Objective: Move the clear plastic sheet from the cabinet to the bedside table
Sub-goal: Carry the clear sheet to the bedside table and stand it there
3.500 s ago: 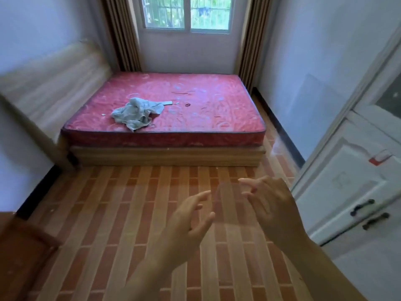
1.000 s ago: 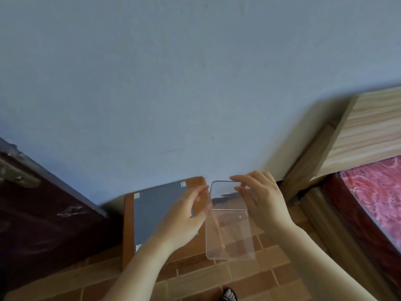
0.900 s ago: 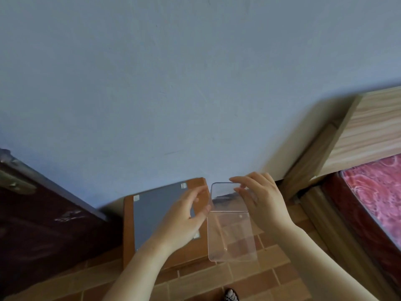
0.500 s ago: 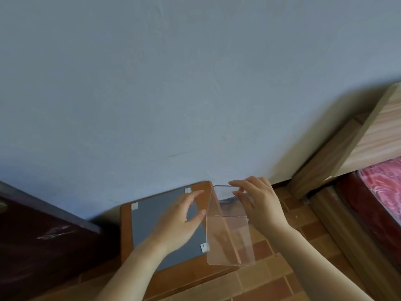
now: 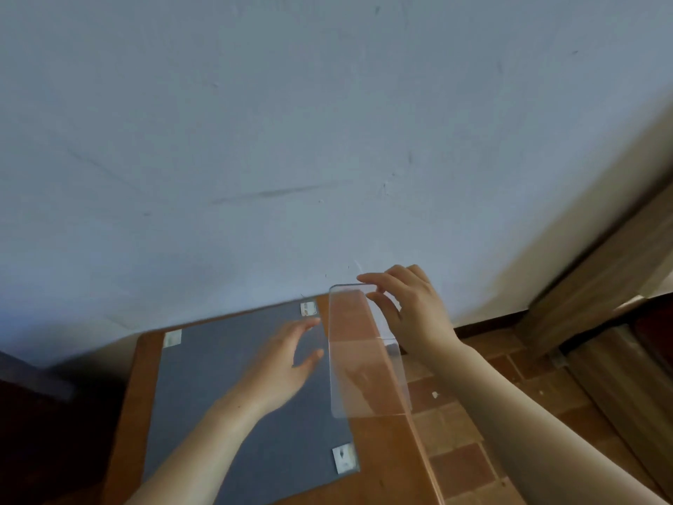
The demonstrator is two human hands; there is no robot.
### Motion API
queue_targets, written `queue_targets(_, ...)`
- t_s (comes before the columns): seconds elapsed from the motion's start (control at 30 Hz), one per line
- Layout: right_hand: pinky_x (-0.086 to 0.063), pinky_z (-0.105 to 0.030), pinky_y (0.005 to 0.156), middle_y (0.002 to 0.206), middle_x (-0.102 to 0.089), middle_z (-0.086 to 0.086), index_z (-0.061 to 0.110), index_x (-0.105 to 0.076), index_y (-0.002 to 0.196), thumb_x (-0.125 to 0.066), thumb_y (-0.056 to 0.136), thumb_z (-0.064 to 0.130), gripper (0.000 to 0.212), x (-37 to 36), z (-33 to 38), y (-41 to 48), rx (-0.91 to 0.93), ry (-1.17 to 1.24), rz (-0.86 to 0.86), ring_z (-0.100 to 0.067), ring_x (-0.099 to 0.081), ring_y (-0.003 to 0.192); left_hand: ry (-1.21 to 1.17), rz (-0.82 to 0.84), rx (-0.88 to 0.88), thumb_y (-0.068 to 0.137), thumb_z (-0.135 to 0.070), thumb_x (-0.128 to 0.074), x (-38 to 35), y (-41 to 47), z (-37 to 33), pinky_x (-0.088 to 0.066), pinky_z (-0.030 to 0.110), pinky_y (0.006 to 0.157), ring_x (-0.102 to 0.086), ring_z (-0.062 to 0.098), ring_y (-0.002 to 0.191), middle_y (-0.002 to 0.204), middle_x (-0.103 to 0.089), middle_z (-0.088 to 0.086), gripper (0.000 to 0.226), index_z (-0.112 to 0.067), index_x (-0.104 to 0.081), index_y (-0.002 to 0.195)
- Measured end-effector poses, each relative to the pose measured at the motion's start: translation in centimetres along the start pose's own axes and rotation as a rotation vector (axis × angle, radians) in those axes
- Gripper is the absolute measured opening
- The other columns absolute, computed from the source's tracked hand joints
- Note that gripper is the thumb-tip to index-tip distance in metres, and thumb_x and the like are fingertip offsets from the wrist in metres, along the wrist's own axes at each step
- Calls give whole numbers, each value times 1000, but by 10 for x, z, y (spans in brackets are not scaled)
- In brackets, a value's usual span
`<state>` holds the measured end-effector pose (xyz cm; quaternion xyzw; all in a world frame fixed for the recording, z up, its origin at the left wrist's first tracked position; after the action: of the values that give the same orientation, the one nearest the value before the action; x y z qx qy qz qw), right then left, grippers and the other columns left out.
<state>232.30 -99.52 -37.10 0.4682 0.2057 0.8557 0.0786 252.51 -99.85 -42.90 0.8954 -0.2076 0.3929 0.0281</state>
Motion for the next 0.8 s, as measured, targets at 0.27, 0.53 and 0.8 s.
queue_targets(0.27,-39,-24,70,83,-63,2,24,-64,110,-59,87,15,24,-41,-27,6,105,-12,-123,-19,-48,81,228,-133,-7,74,-66,-15,-65,30,83,-22,40,113,-26,14,137,147,-34,-4,79,-24,-35,138)
queue_targets(0.53,-34,-10,74,87,-60,3,23,-64,111,-62,86,19,25,-51,-26,3,225,20,-215,-14,-45,84,294,-231,-35,71,-79,-2,-87,29,95,0,45,115,-10,7,142,152,-23,-14,88,-32,-29,140)
queue_targets(0.8,-38,-25,90,120,-56,-4,22,-59,118,-67,82,25,37,-42,-22,-11,206,-13,-332,-19,-44,113,375,-240,-38,71,-75,-20,-96,26,96,-1,45,116,-6,7,142,153,-18,-15,80,-36,-26,140)
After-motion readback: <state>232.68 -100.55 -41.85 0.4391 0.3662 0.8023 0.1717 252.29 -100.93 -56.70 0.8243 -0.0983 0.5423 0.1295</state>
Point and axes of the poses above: each hand's wrist, its own y-axis towards the middle knuckle, its own x-axis out of the back of the hand, z = x × y, the point moved 4 cm from there along y, towards the middle knuckle
